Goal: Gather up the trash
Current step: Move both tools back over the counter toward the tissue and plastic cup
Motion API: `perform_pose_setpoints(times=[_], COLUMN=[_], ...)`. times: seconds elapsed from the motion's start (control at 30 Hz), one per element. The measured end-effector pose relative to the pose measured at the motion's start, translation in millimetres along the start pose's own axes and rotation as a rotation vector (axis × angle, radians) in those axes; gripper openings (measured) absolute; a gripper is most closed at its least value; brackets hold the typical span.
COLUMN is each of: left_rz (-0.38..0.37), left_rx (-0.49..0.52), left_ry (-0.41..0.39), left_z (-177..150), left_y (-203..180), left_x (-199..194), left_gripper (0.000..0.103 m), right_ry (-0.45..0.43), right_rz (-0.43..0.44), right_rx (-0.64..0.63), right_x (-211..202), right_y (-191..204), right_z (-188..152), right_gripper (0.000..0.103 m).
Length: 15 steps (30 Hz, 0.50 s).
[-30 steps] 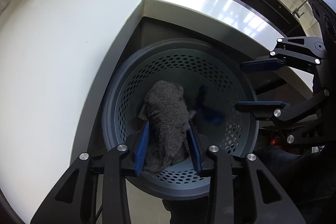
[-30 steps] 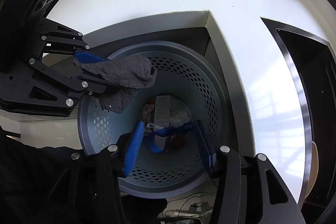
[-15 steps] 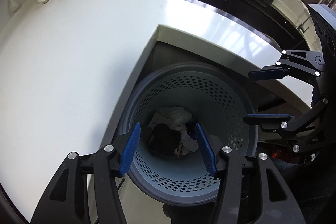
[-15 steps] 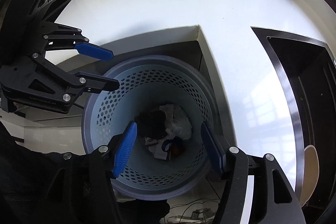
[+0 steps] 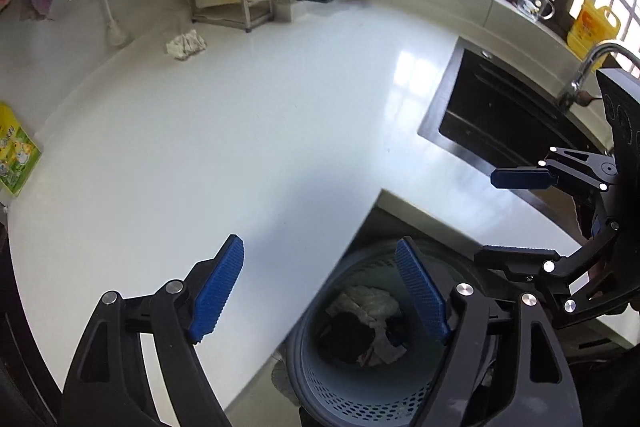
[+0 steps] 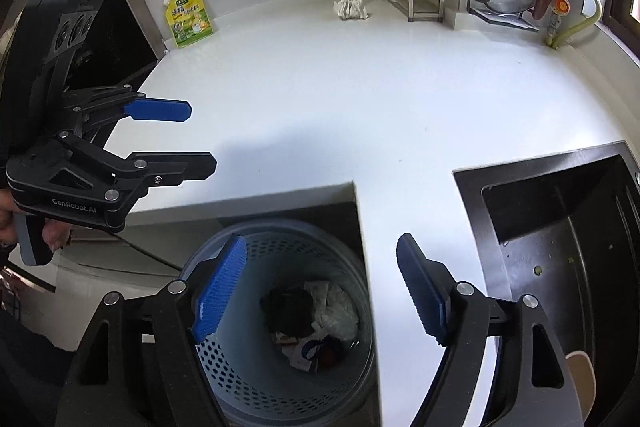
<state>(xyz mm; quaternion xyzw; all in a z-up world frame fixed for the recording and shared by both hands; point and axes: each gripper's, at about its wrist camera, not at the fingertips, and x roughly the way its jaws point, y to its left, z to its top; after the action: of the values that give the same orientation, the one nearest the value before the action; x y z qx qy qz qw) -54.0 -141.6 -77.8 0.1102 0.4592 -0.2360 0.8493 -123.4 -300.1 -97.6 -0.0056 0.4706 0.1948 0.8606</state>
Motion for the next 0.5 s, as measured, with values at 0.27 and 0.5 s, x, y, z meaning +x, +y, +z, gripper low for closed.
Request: perform_pose_setpoints(times=[0.27, 0.5], left_rz=[0.076, 0.12], left_rx=[-0.072, -0.119], left_ry=[-0.086, -0.156], left_z=[48.1, 95.5], left_y=[75.7, 155.2], left_x=[9.8, 20.3], left_gripper=[0.08, 0.087], right_ry=[-0.082, -0.129], right_rz=[-0.068, -0.111], right_rx=[0.067, 0.071], right_x=[25.7, 74.5], right_y=[-10.5, -8.7], right_z=[82.8, 180.1], right_gripper=[0.079, 0.081])
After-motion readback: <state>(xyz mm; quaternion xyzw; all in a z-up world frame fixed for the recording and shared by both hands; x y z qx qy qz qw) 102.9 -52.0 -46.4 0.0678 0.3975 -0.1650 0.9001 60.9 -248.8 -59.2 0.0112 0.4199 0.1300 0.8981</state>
